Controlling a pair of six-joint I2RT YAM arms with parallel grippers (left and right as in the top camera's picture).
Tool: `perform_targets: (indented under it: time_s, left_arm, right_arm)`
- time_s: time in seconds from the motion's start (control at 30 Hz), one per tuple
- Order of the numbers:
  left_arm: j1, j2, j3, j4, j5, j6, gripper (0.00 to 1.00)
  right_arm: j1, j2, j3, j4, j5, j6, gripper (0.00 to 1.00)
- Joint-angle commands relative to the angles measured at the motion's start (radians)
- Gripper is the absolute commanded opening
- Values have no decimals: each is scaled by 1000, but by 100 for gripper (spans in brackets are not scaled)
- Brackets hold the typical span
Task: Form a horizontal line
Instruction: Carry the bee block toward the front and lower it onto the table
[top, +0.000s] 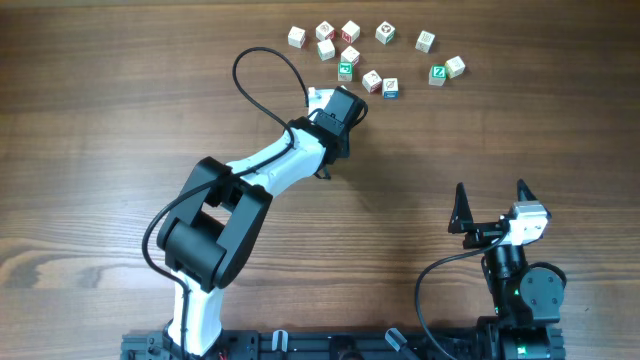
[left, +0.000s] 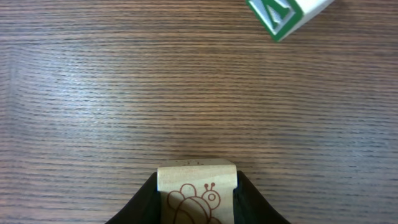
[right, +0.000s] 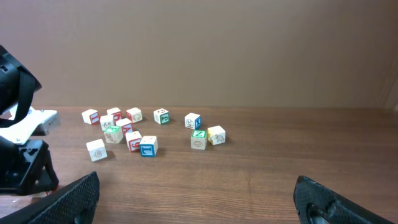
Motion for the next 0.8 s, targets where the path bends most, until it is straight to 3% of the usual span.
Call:
perform_targets:
  time_s: [0.0, 0.33, 0.47, 0.57, 0.7, 0.77]
  left_arm:
    - [21, 40, -47, -38, -47, -30, 25]
    - [21, 40, -47, -52, -72, -67, 25]
    - [21, 40, -47, -18, 9, 49, 22]
    - [21, 40, -47, -15, 21, 56, 23]
    - [21, 40, -47, -16, 27, 55, 33]
    - [21, 40, -47, -19, 55, 55, 31]
  right_arm:
    - [1, -7, -1, 2, -6, -12, 100]
    - [1, -7, -1, 2, -6, -13, 100]
    - [1, -7, -1, 2, -6, -13, 100]
    - [1, -7, -1, 2, -6, -13, 100]
    - [1, -7, -1, 2, -6, -12, 100]
    - [1, -7, -1, 2, -6, -13, 100]
